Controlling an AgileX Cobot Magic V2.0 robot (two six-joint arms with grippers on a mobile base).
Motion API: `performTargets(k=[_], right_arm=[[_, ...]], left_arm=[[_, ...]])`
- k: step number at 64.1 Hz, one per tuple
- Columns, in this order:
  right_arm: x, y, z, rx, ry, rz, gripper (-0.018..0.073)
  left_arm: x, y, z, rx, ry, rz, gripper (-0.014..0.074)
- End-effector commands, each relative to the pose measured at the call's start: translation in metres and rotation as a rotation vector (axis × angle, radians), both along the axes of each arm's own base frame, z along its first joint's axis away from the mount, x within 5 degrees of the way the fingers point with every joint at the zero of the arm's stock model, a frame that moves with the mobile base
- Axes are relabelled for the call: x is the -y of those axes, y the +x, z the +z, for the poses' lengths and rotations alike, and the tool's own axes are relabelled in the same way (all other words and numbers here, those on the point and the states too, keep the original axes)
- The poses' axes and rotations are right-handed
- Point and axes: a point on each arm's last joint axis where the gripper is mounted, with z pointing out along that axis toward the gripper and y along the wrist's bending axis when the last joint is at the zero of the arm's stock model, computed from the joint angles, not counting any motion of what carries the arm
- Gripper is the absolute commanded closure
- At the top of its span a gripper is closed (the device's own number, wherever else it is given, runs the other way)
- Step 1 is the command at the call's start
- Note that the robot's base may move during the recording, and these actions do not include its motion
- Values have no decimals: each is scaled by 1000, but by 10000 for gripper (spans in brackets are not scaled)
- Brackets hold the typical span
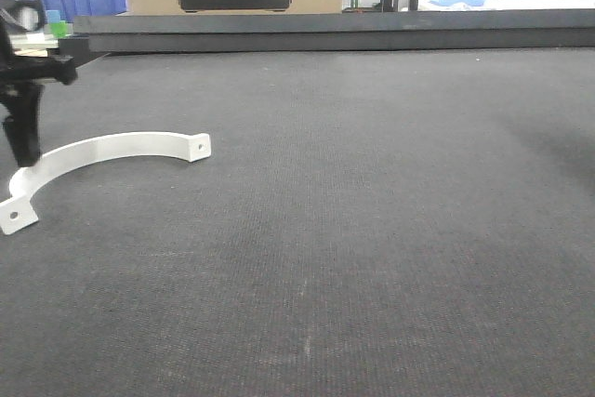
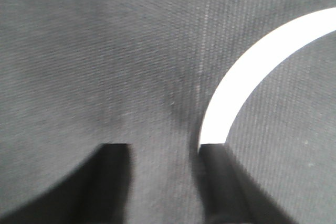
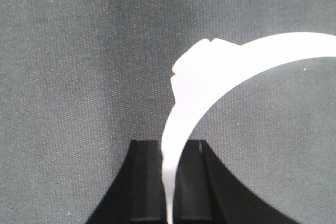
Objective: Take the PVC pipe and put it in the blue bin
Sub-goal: 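Close both grippers on the white arc clamp's ends, then lift the clamp off the table with both grippers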
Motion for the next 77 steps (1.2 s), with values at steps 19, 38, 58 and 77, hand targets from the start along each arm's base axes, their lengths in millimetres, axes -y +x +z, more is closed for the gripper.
performTargets(k=[19,38,58,77], right_arm=[[2,-2,5,12,-9,0,727],[1,-3,5,2,-7,0,727],[-3,-21,44,140,-48,12,727],[-12,-53,108,482,-147,20,727]], left_arm=[[21,10,-17,32,-7,-17,407],[19,10,-25,-2,20,-2,597],[17,-3,18,55,14,1,707],[12,-40,121,423,-14,-12,707]])
